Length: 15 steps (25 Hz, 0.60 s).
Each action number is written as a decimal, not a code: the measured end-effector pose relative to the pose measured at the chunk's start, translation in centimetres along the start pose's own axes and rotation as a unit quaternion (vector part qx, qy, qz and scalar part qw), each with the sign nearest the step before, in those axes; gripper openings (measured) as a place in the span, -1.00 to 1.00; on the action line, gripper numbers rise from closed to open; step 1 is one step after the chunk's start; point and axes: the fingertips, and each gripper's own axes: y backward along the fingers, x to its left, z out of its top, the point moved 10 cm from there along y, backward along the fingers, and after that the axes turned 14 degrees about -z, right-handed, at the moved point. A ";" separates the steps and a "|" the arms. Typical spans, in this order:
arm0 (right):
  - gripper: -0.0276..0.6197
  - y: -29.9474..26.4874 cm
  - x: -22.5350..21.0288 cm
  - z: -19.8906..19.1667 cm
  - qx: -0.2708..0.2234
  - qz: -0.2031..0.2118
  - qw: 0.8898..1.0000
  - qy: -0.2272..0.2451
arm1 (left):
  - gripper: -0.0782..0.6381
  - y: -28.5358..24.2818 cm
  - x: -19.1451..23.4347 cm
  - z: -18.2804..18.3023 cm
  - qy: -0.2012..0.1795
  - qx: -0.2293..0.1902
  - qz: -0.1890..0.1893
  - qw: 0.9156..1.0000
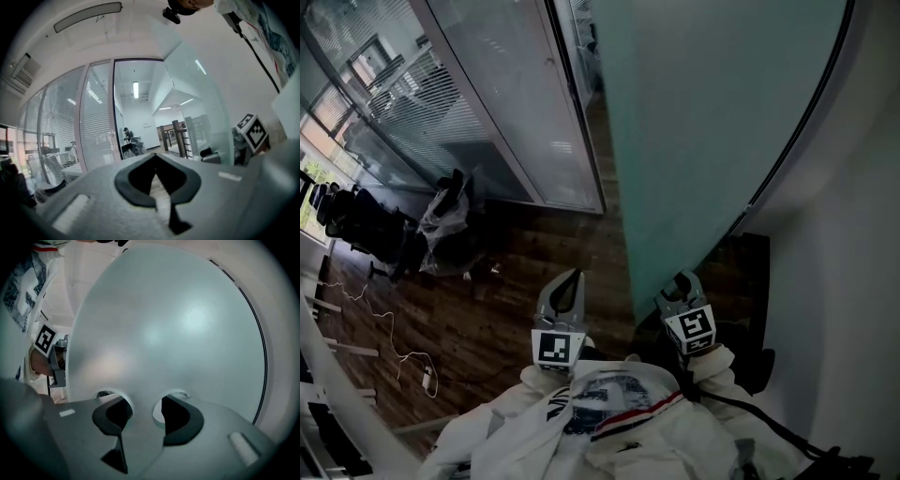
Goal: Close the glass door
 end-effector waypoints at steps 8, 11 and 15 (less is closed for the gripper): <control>-0.45 -2.2 1.8 1.5 0.002 -0.033 0.999 0.006 | -0.79 0.2 1.3 -1.1 0.010 0.004 0.019 1.000; -0.47 -3.5 2.1 1.8 0.015 -0.039 0.999 -0.004 | -0.79 0.1 2.5 -2.0 0.014 -0.004 0.025 1.000; -0.48 -5.2 2.4 1.8 0.040 -0.049 0.998 -0.008 | -0.79 0.0 4.2 -2.6 0.025 0.000 0.027 0.999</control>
